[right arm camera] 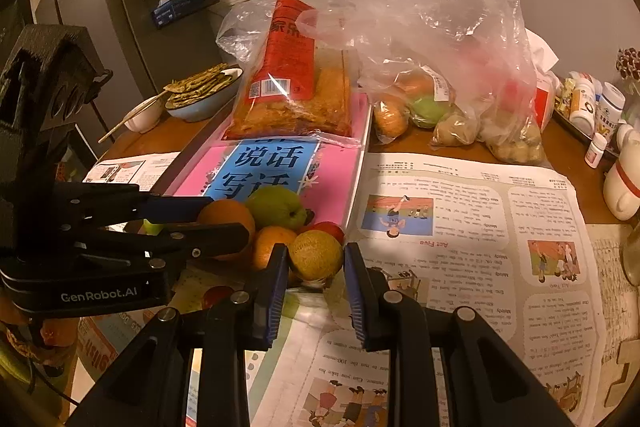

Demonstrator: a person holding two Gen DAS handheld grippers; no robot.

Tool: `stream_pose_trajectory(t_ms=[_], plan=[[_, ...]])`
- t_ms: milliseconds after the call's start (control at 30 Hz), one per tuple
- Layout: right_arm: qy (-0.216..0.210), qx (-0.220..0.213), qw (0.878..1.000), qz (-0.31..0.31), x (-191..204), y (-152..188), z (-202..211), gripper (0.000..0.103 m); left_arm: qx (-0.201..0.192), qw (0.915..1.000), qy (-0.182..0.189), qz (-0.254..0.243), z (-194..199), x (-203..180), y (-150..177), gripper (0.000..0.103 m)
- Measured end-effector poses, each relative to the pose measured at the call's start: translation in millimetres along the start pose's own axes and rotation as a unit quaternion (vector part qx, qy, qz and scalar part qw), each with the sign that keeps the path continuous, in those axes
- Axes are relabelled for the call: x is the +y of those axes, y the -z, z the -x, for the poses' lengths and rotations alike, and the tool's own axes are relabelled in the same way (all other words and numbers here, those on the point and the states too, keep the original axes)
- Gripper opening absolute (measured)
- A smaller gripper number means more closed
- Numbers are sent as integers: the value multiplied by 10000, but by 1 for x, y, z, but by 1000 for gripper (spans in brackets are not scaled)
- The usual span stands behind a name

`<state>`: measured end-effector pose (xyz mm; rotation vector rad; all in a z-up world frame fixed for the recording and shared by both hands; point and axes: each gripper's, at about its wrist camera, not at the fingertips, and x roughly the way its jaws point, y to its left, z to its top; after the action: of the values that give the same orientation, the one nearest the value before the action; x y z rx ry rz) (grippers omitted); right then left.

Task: Organize fruits
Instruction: 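Release the yellow fruit into the tray with the right tool while the left tool releases the orange tomato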

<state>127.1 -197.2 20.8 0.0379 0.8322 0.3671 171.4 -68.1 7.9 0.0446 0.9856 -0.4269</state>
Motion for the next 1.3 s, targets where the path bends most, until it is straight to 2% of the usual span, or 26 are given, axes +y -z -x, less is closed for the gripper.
stream_pose_trajectory(t_ms=[1100,1200,1300], plan=[[-134,31,9999,71,5,2,-9,29,25,10000,28,-63,-1,1,1,44],[-101,-17,9999,38,3,2,-5,37,27,10000,45,-55,-3,2,2,44],[-60,-50,10000,15,2,2,-1,41,31,10000,66,-30,-3,2,3,44]])
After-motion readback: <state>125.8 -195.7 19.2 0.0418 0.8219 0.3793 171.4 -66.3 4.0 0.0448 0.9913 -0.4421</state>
